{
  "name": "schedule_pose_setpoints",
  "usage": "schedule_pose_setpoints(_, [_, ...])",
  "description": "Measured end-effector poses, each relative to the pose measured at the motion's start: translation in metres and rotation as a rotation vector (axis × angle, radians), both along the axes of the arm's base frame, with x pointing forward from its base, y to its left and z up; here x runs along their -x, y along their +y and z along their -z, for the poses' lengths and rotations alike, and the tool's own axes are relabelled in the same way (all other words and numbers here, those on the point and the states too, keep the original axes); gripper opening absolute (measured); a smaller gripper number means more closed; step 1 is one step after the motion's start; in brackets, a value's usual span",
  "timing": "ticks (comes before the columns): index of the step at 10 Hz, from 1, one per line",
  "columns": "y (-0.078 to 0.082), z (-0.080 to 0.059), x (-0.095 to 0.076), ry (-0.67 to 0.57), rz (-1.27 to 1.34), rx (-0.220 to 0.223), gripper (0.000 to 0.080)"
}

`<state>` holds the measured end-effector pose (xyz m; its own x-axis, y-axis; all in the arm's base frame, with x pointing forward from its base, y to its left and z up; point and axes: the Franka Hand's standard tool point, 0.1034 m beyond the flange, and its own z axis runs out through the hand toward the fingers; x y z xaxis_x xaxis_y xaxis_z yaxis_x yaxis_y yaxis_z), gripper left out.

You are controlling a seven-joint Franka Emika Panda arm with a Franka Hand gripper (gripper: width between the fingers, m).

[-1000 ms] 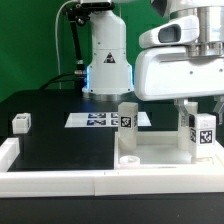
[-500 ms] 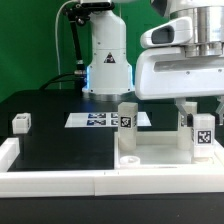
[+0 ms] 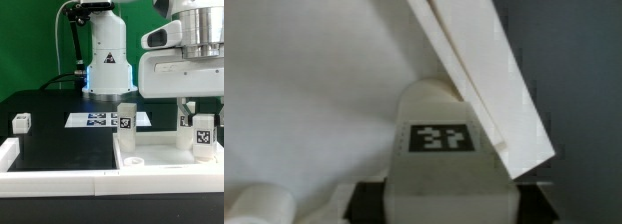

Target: Assemble square table

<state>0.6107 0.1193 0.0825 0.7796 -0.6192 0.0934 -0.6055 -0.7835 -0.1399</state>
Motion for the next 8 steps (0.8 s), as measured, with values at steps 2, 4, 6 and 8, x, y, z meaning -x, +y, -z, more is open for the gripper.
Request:
schedule_pose_setpoints(2, [0.0016,0.0003,0.0006,0.013,0.183,-0.030,0.0293])
schedule_pose_setpoints(4, [0.0027,0.0004,0.0009,0.022,0.356,-0.057,0.0294])
schedule_pose_setpoints(6, [0.0024,0.0004,0.0008,0.024,0.394,-0.068,0.0294])
schedule_pose_setpoints(8, [0.0026,0.0003,0.0007,0.022,0.351,-0.061,0.0540])
